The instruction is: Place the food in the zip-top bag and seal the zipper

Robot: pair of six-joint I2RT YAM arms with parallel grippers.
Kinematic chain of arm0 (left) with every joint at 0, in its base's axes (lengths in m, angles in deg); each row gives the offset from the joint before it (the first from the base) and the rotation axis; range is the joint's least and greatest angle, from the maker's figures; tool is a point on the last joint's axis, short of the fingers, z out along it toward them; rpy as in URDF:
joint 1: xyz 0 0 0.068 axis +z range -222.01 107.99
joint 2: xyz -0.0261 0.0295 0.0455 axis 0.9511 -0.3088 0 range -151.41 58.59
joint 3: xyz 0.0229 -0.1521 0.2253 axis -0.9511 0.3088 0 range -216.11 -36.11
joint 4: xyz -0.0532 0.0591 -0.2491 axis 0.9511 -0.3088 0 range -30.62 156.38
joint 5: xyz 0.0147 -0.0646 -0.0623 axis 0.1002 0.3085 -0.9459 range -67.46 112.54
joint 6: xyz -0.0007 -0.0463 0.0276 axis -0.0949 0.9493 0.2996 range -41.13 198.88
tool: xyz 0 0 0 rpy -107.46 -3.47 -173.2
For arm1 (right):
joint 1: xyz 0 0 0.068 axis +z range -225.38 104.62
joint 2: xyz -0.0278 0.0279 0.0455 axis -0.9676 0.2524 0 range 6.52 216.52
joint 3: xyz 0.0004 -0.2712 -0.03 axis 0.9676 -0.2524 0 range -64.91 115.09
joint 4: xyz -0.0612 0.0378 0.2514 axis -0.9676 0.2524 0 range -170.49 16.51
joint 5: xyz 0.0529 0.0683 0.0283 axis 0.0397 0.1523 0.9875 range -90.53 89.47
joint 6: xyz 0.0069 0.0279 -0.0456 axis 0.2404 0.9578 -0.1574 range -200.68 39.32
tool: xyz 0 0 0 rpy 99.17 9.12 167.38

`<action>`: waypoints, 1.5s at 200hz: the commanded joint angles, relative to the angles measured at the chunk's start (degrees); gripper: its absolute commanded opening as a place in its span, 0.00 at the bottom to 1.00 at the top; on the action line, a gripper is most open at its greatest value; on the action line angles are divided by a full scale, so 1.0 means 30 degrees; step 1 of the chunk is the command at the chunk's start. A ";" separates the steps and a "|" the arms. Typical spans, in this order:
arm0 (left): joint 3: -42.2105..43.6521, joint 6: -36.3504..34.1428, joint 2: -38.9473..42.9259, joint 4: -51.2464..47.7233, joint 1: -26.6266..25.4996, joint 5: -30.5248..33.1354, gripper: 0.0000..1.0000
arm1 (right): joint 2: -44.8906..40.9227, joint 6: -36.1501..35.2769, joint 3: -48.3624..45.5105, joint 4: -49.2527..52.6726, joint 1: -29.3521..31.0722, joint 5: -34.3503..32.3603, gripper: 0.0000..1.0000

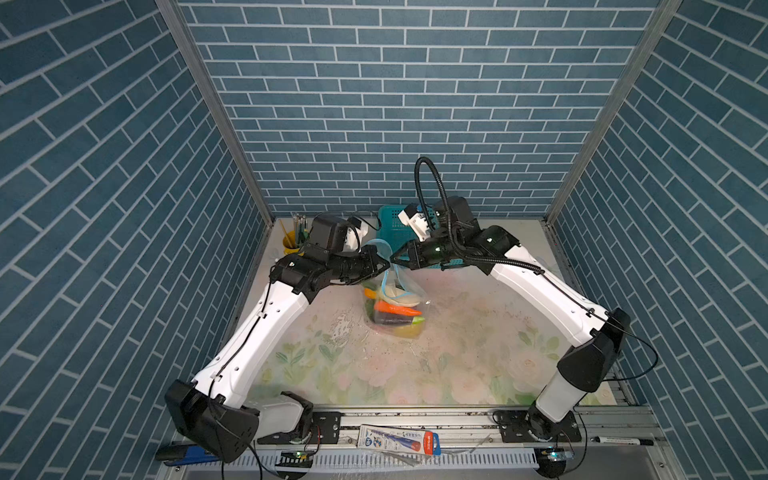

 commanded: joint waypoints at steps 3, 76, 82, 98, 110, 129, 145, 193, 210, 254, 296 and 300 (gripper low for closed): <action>0.0238 -0.0276 0.0308 0.0143 -0.0153 -0.0015 0.00 | -0.0936 -0.1677 -0.0419 -0.0434 -0.0054 -0.0590 0.30; 0.0484 -0.0194 0.0420 0.0383 -0.0170 -0.0066 0.00 | -0.5452 -0.8248 -0.4379 -0.2599 -0.0138 -0.0682 0.68; 0.0484 -0.0179 0.0429 0.0412 -0.0154 -0.0084 0.00 | -0.6113 -0.9316 -0.5266 -0.3000 -0.0140 -0.0347 0.69; 0.0431 -0.0168 0.0402 0.0484 -0.0161 -0.0110 0.00 | -0.7960 -1.1099 -0.8027 -0.4683 -0.0137 -0.0460 0.73; 0.0397 -0.0158 0.0397 0.0509 -0.0153 -0.0124 0.00 | -0.9286 -1.2167 -0.9872 -0.5943 -0.0121 -0.0533 0.73; 0.0378 -0.0127 0.0372 0.0528 -0.0165 -0.0134 0.00 | -1.0982 -1.3990 -1.2853 -0.8020 -0.0129 -0.0132 0.72; 0.0374 -0.0122 0.0372 0.0516 -0.0151 -0.0154 0.00 | -1.1852 -1.4558 -1.5057 -0.9990 -0.0131 -0.0076 0.71; 0.0384 -0.0168 0.0372 0.0358 -0.0177 -0.0037 0.00 | -1.1034 -1.4668 -1.6143 -1.0922 -0.0132 -0.0274 0.54; 0.0369 -0.0161 0.0379 0.0379 -0.0159 -0.0008 0.00 | -1.0802 -1.4675 -1.6097 -1.0990 -0.0152 -0.0059 0.43; 0.0377 -0.0315 0.0410 0.0274 -0.0178 0.0081 0.00 | -1.0741 -1.4718 -1.6006 -1.0700 -0.0171 0.0088 0.08; 0.0241 -0.0978 0.0451 -0.0073 -0.0156 0.0304 0.04 | -1.0926 -1.4934 -1.5915 -1.0463 -0.0243 -0.0454 0.00; 0.0213 -0.1106 0.0461 -0.0116 -0.0160 0.0362 0.06 | -1.0966 -1.4939 -1.5871 -1.0423 -0.0272 -0.0491 0.00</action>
